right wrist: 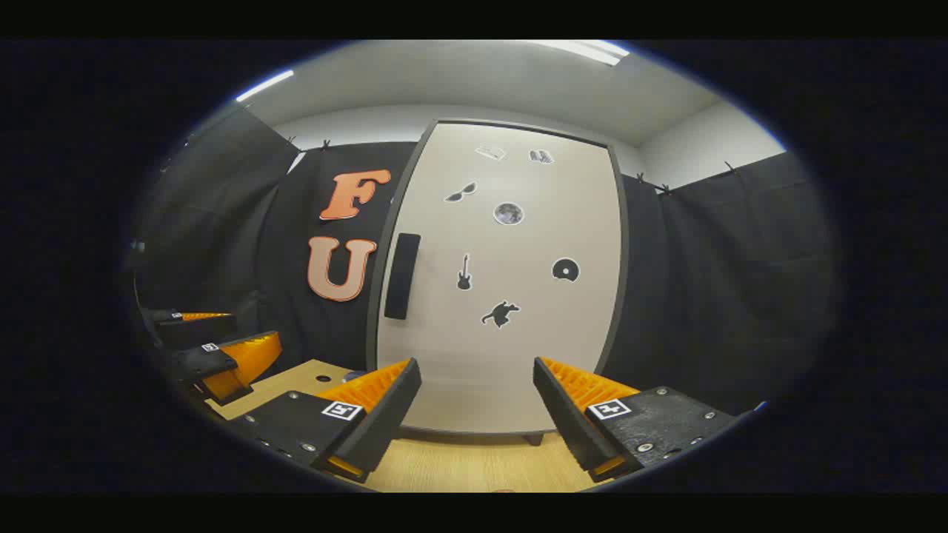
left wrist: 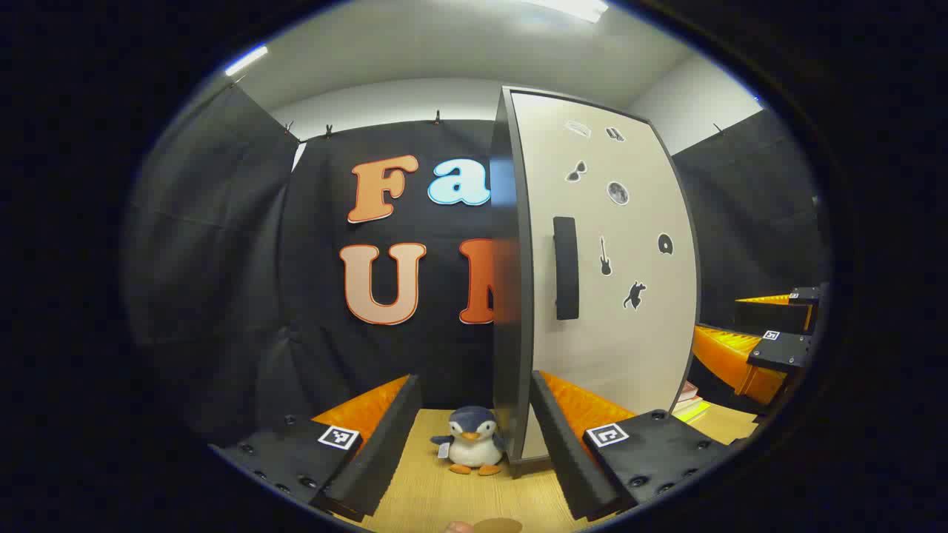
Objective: Open the cabinet door with the right hand, grasp the bottle in the cabinet with the left hand and place it on the coaster, then close the cabinet door with the right hand.
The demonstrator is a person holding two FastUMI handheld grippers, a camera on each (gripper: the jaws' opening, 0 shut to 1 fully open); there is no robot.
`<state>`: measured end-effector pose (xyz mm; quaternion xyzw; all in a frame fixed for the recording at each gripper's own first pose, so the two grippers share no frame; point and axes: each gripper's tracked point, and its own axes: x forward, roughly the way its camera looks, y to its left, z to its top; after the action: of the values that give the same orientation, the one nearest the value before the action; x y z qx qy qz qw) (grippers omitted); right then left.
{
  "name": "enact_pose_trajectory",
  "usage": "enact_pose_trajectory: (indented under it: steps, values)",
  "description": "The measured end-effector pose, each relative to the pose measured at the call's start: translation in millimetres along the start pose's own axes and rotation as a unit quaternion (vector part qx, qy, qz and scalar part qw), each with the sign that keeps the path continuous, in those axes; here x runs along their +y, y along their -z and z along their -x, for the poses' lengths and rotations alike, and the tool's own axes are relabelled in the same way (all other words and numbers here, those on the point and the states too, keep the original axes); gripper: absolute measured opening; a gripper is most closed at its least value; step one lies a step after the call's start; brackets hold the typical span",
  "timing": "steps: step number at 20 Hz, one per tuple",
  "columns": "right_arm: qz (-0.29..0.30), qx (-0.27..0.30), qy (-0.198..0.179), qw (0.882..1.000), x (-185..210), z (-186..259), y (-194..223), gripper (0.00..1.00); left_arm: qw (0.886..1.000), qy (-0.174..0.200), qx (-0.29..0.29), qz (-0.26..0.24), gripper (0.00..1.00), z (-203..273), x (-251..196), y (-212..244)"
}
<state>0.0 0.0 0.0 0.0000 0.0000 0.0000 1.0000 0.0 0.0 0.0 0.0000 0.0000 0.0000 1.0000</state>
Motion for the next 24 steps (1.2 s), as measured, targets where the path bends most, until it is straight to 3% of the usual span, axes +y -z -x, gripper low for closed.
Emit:
enact_pose_trajectory:
  steps: [16, 24]
  values:
    - [0.019, 0.011, -0.012, 1.0, 21, -3, 6, 0.95, 1.0, -0.017, 0.01, 0.017, 0.96, -2, 16, 16]
    - [-0.002, -0.002, -0.044, 0.999, 53, -41, -8, 0.95, 1.0, -0.026, 0.006, 0.003, 0.96, -11, 32, 17]
